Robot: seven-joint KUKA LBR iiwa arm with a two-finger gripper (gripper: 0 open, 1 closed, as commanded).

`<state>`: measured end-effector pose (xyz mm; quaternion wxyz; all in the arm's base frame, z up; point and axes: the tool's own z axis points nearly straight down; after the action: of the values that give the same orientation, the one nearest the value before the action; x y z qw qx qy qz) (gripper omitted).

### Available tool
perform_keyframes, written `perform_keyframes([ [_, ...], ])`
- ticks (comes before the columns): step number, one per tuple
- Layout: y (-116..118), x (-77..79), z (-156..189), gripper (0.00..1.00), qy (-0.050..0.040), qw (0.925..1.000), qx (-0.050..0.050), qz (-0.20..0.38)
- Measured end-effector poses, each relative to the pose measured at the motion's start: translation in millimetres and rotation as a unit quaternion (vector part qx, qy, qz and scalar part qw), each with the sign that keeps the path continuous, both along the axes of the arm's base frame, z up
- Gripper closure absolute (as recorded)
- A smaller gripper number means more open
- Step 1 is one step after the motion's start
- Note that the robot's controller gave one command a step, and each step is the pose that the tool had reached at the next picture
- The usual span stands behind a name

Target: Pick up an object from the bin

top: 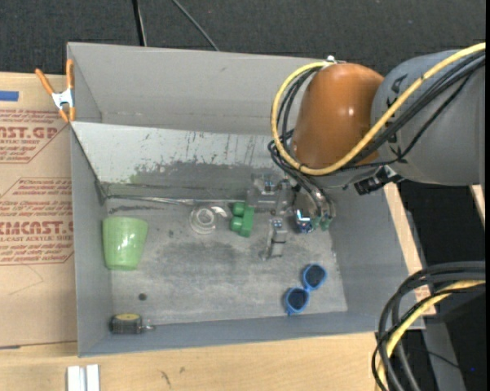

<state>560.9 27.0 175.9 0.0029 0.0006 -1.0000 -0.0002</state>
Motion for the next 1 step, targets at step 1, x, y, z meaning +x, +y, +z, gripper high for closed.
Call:
perform_keyframes([
  [1, -57.7, -83.1, -88.0, 0.0, -0.0021, 0.9965, 0.001, 0.083],
])
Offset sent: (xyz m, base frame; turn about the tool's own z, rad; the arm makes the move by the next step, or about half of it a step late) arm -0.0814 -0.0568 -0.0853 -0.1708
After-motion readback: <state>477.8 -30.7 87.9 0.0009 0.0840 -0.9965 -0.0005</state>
